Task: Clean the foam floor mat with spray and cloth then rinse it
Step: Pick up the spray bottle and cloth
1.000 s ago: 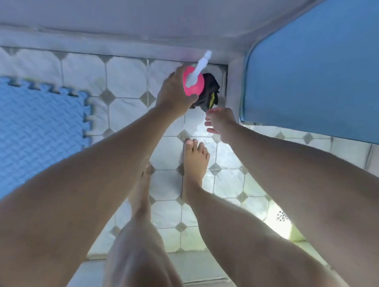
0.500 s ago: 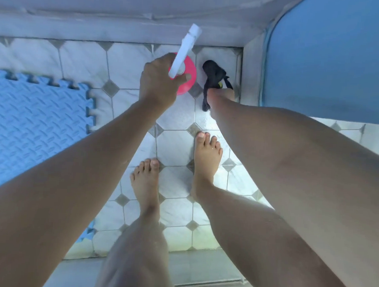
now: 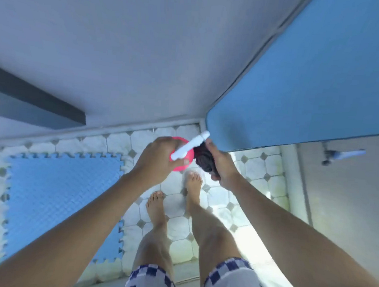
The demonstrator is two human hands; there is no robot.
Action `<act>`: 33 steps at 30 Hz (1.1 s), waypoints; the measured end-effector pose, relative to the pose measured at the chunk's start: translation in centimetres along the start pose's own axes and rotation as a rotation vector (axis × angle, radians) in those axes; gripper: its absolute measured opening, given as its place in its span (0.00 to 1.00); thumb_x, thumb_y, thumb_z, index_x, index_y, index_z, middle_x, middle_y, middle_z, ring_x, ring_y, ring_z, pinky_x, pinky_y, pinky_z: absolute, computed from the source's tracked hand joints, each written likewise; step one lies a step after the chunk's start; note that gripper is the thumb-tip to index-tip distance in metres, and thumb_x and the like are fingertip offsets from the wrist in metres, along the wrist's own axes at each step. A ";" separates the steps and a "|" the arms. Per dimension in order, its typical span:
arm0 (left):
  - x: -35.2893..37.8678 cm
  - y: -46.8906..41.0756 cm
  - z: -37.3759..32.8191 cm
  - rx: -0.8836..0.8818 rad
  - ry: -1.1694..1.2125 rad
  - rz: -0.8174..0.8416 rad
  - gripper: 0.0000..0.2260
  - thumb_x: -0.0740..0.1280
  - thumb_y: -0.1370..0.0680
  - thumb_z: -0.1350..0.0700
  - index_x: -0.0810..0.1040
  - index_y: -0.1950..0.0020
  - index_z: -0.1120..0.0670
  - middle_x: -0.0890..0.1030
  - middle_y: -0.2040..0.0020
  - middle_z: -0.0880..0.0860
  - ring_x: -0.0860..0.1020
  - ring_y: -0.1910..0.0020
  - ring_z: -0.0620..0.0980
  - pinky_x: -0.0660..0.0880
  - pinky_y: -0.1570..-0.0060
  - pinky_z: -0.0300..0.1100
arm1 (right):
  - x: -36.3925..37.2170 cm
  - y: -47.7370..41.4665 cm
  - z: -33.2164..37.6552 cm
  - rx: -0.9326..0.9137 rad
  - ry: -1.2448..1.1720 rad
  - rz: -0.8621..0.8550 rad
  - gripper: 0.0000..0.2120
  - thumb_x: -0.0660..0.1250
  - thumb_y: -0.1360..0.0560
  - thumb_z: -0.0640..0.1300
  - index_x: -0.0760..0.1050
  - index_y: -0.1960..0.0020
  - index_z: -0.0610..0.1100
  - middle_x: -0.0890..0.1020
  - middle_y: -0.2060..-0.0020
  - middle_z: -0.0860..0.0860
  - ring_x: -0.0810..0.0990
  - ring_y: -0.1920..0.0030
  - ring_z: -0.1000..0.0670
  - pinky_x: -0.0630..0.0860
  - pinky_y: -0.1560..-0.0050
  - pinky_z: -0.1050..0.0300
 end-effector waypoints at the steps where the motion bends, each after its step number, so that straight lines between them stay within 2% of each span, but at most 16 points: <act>1: -1.0 1.2 -3.3 0.058 -0.007 0.048 0.02 0.74 0.27 0.55 0.83 0.56 0.52 0.76 0.64 0.43 0.72 0.64 0.42 0.68 0.62 0.25 | -1.9 3.0 1.1 -0.039 0.099 0.029 0.17 0.72 0.26 0.58 0.76 0.61 0.44 0.74 0.70 0.42 0.63 0.78 0.51 0.55 0.76 0.64; 3: -3.2 2.6 -9.2 0.176 -0.061 0.095 0.04 0.69 0.29 0.47 0.80 0.58 0.46 0.77 0.64 0.44 0.72 0.63 0.42 0.67 0.64 0.30 | -6.3 8.6 2.9 -0.104 0.301 0.004 0.10 0.75 0.27 0.46 0.74 0.54 0.46 0.77 0.71 0.44 0.66 0.80 0.52 0.59 0.78 0.63; 4: -3.6 2.8 -11.9 0.228 -0.081 0.123 0.04 0.67 0.30 0.45 0.78 0.58 0.43 0.77 0.64 0.44 0.73 0.64 0.42 0.67 0.64 0.34 | -9.2 11.0 3.2 -0.113 0.381 -0.028 0.12 0.74 0.26 0.43 0.70 0.50 0.48 0.79 0.71 0.47 0.68 0.80 0.54 0.62 0.79 0.63; 6: -3.4 3.5 -17.2 0.282 -0.146 0.216 0.06 0.68 0.31 0.43 0.77 0.58 0.41 0.79 0.63 0.45 0.77 0.64 0.49 0.72 0.63 0.44 | -14.9 16.0 3.9 -0.154 0.529 -0.105 0.13 0.72 0.24 0.46 0.68 0.47 0.47 0.81 0.68 0.52 0.74 0.77 0.57 0.68 0.74 0.63; 9: -1.1 4.3 -25.5 0.391 -0.205 0.285 0.13 0.72 0.30 0.41 0.84 0.50 0.46 0.85 0.56 0.48 0.83 0.56 0.56 0.76 0.58 0.47 | -23.2 23.1 3.7 -0.186 0.689 -0.213 0.10 0.67 0.21 0.53 0.72 0.50 0.47 0.79 0.62 0.52 0.78 0.63 0.49 0.70 0.62 0.57; 11: 1.7 4.6 -31.5 0.490 -0.266 0.332 0.12 0.76 0.26 0.46 0.84 0.44 0.47 0.86 0.52 0.49 0.82 0.50 0.57 0.72 0.57 0.46 | -28.6 27.4 2.8 -0.207 0.668 -0.311 0.08 0.64 0.19 0.53 0.73 0.50 0.48 0.80 0.58 0.50 0.78 0.57 0.46 0.72 0.57 0.55; 13: 5.1 4.8 -37.3 0.557 -0.298 0.372 0.13 0.76 0.25 0.48 0.83 0.42 0.47 0.85 0.53 0.50 0.79 0.54 0.58 0.68 0.59 0.45 | -33.8 31.5 1.6 -0.234 0.615 -0.438 0.09 0.62 0.18 0.54 0.74 0.49 0.49 0.80 0.55 0.49 0.79 0.55 0.46 0.74 0.54 0.53; 15: 8.6 4.5 -42.7 0.576 -0.265 0.416 0.15 0.76 0.25 0.48 0.82 0.39 0.46 0.83 0.56 0.50 0.75 0.58 0.56 0.71 0.58 0.46 | -39.0 35.2 0.3 -0.262 0.579 -0.546 0.12 0.61 0.18 0.56 0.76 0.48 0.49 0.79 0.52 0.49 0.78 0.54 0.47 0.71 0.54 0.54; 19: 17.1 2.8 -53.1 0.631 -0.222 0.473 0.17 0.75 0.25 0.46 0.80 0.37 0.44 0.82 0.56 0.49 0.78 0.55 0.56 0.78 0.51 0.50 | -49.4 41.3 -2.7 -0.335 0.389 -0.670 0.14 0.63 0.19 0.55 0.74 0.57 0.48 0.79 0.64 0.50 0.74 0.64 0.55 0.70 0.60 0.57; 20: 19.4 2.4 -55.7 0.657 -0.208 0.478 0.17 0.75 0.25 0.46 0.80 0.36 0.44 0.84 0.54 0.49 0.79 0.53 0.56 0.78 0.49 0.51 | -51.6 42.3 -3.3 -0.357 0.362 -0.683 0.12 0.64 0.19 0.54 0.74 0.59 0.50 0.79 0.66 0.53 0.74 0.66 0.58 0.70 0.60 0.60; 22: 23.9 1.5 -60.5 0.695 -0.205 0.480 0.18 0.75 0.24 0.48 0.81 0.35 0.48 0.86 0.48 0.52 0.81 0.49 0.56 0.78 0.46 0.51 | -55.6 44.0 -4.9 -0.375 0.337 -0.688 0.10 0.65 0.19 0.52 0.75 0.59 0.56 0.78 0.67 0.60 0.76 0.65 0.65 0.69 0.61 0.68; 23: 25.9 1.1 -62.8 0.699 -0.214 0.481 0.17 0.75 0.23 0.49 0.81 0.36 0.51 0.85 0.47 0.53 0.80 0.49 0.56 0.77 0.47 0.50 | -57.6 44.5 -5.8 -0.365 0.339 -0.686 0.09 0.65 0.19 0.53 0.77 0.57 0.55 0.79 0.65 0.61 0.76 0.63 0.65 0.69 0.60 0.70; 26: 31.5 0.2 -68.4 0.739 -0.182 0.467 0.16 0.77 0.25 0.52 0.82 0.40 0.57 0.82 0.55 0.54 0.78 0.55 0.57 0.70 0.57 0.44 | -62.8 45.0 -8.5 -0.330 0.350 -0.651 0.10 0.64 0.19 0.54 0.81 0.47 0.50 0.81 0.59 0.60 0.77 0.59 0.62 0.70 0.59 0.69; 28: 34.5 -0.3 -71.0 0.756 -0.177 0.446 0.19 0.78 0.26 0.53 0.82 0.37 0.56 0.82 0.58 0.55 0.78 0.58 0.58 0.68 0.60 0.43 | -65.6 44.4 -10.3 -0.310 0.309 -0.627 0.10 0.63 0.18 0.53 0.80 0.45 0.50 0.81 0.58 0.60 0.77 0.59 0.63 0.70 0.59 0.69; 30: 37.1 -0.8 -72.7 0.778 -0.254 0.433 0.18 0.77 0.24 0.50 0.82 0.36 0.52 0.84 0.58 0.57 0.81 0.57 0.60 0.73 0.59 0.46 | -67.8 42.9 -12.4 -0.259 0.280 -0.627 0.12 0.63 0.18 0.53 0.80 0.43 0.48 0.82 0.54 0.56 0.78 0.56 0.60 0.70 0.57 0.66; 33: 39.9 -1.7 -74.6 0.786 -0.290 0.411 0.13 0.75 0.23 0.46 0.82 0.43 0.51 0.84 0.60 0.53 0.82 0.57 0.58 0.78 0.56 0.51 | -70.3 40.1 -16.1 -0.101 0.213 -0.698 0.14 0.66 0.20 0.53 0.79 0.42 0.44 0.83 0.47 0.47 0.81 0.46 0.47 0.75 0.49 0.53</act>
Point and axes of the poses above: each hand's wrist, its own y-axis away from the middle knuckle, its own x-axis out of the palm, z = x × y, the point moved 2 cm from there along -y, towards the middle knuckle
